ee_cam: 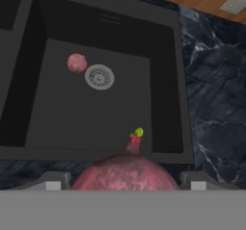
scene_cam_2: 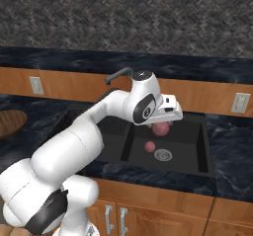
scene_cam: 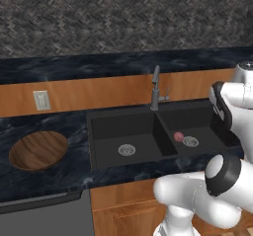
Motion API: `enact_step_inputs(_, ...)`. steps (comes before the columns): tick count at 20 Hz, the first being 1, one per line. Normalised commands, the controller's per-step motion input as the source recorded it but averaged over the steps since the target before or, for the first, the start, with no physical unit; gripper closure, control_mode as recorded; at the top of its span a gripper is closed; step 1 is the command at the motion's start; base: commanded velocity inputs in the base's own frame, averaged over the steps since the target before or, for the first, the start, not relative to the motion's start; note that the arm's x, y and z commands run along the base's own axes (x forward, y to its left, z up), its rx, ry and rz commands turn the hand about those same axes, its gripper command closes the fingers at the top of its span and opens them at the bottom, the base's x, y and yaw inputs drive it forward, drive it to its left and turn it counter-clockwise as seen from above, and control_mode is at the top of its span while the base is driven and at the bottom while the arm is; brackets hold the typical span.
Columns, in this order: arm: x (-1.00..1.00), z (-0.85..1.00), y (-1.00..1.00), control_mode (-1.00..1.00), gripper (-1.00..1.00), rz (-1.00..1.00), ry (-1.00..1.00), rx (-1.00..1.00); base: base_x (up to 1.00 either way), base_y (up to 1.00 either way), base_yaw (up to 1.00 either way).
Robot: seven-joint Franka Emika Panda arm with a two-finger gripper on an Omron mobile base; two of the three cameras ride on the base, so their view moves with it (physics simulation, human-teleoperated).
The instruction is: Remove the onion and onion from the sink. Then move the bowl and cup from the counter to the sink for washing.
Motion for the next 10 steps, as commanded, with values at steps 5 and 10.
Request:
enact_step_inputs(5, 0.14, 0.00, -0.48, -1.00, 1.00, -0.10, 0.02, 0.02, 0.00, 0.00, 0.00)
enact_step_inputs(10, 0.17, 0.00, -0.53, -1.00, 1.00, -0.08, 0.06, 0.06, 0.00, 0.00, 0.00)
